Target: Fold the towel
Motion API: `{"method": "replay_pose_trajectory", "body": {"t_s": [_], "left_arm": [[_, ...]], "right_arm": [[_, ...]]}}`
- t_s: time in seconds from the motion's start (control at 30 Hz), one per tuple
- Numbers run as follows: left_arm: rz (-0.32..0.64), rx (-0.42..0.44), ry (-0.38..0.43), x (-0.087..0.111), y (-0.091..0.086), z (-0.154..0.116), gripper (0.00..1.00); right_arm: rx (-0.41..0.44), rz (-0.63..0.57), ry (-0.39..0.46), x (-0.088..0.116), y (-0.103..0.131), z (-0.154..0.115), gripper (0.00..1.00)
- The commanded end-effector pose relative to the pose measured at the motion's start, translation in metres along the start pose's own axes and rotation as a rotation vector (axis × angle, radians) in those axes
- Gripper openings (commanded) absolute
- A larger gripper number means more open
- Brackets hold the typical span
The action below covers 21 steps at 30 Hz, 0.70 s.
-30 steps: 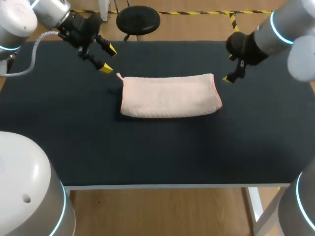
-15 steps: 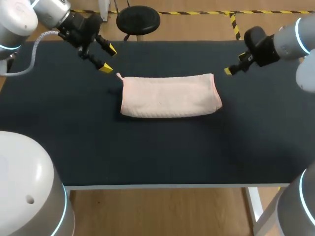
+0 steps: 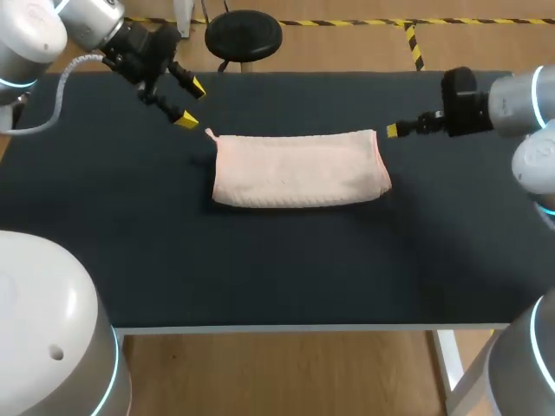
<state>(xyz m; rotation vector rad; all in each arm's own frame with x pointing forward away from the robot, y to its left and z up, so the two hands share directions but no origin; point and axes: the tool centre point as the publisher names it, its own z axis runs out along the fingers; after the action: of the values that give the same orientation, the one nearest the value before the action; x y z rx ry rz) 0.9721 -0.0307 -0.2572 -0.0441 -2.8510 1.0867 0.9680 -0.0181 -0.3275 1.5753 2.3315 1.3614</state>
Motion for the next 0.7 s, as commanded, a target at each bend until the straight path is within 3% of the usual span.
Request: {"method": "replay_pose_trajectory", "body": {"t_s": [0.03, 0.43, 0.7], "left_arm": [[0.001, 0.002, -0.001, 0.000, 0.001, 0.001, 1.00], [0.001, 0.002, -0.001, 0.000, 0.001, 0.001, 1.00], [0.001, 0.002, -0.001, 0.000, 0.001, 0.001, 1.00]], "right_arm": [[-0.031, 0.255, 0.142, -0.001, -0.011, 0.008, 1.00], [0.154, 0.239, 0.244, 0.001, -0.042, 0.034, 1.00], [0.200, 0.268, 0.247, -0.006, -0.050, 0.048, 1.00]]}}
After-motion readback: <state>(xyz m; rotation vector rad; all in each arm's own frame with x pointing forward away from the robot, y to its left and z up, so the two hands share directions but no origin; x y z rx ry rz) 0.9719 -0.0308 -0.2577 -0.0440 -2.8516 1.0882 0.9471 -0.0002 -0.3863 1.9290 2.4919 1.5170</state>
